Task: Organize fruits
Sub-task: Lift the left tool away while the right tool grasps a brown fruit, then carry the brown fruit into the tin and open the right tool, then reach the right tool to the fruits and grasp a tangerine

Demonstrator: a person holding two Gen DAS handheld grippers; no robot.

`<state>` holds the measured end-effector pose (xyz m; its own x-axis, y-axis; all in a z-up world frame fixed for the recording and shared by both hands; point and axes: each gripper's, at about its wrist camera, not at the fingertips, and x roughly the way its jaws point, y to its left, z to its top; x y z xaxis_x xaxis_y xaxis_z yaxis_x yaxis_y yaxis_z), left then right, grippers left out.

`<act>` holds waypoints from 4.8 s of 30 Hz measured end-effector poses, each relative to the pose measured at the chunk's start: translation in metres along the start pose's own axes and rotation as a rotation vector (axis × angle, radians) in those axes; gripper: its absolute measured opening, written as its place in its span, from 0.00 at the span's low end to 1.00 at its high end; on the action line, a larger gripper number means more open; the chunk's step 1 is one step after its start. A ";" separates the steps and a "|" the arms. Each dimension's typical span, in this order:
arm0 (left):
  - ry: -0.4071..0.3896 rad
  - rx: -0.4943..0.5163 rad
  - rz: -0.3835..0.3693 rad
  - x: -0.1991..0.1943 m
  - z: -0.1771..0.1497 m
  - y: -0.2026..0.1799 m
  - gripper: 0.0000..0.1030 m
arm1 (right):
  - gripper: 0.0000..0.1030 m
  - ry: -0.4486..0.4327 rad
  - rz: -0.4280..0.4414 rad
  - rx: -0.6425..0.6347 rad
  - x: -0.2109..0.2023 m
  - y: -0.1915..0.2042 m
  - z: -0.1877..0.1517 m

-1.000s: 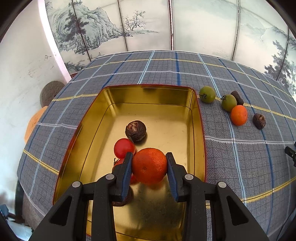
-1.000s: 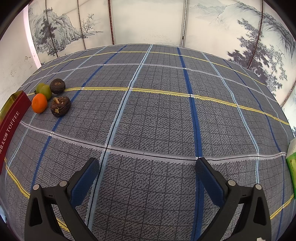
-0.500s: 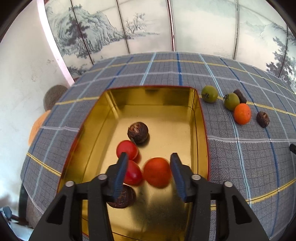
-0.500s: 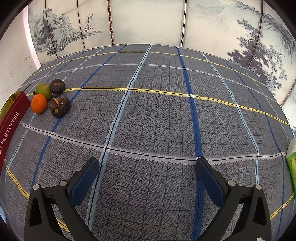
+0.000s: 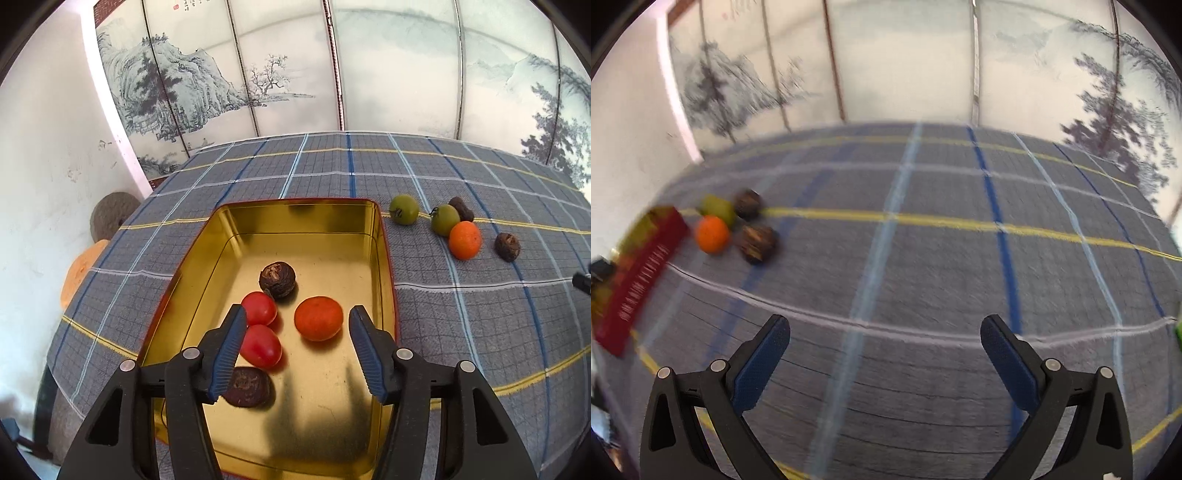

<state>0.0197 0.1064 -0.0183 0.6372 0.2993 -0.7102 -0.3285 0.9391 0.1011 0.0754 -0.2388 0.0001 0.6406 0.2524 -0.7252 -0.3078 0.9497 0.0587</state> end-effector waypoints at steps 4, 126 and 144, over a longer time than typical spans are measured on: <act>-0.012 -0.061 -0.055 -0.010 -0.005 0.013 0.61 | 1.00 -0.029 0.116 -0.096 -0.002 0.040 0.017; 0.010 -0.087 -0.055 -0.055 -0.053 0.054 0.66 | 0.67 0.075 0.228 -0.172 0.089 0.168 0.056; 0.030 0.213 -0.461 -0.042 0.036 -0.046 0.66 | 0.36 0.099 -0.007 -0.152 0.041 0.030 0.013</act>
<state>0.0332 0.0570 0.0322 0.6609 -0.1565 -0.7340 0.1338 0.9869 -0.0899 0.1014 -0.1974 -0.0193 0.5731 0.2192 -0.7896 -0.4110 0.9105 -0.0455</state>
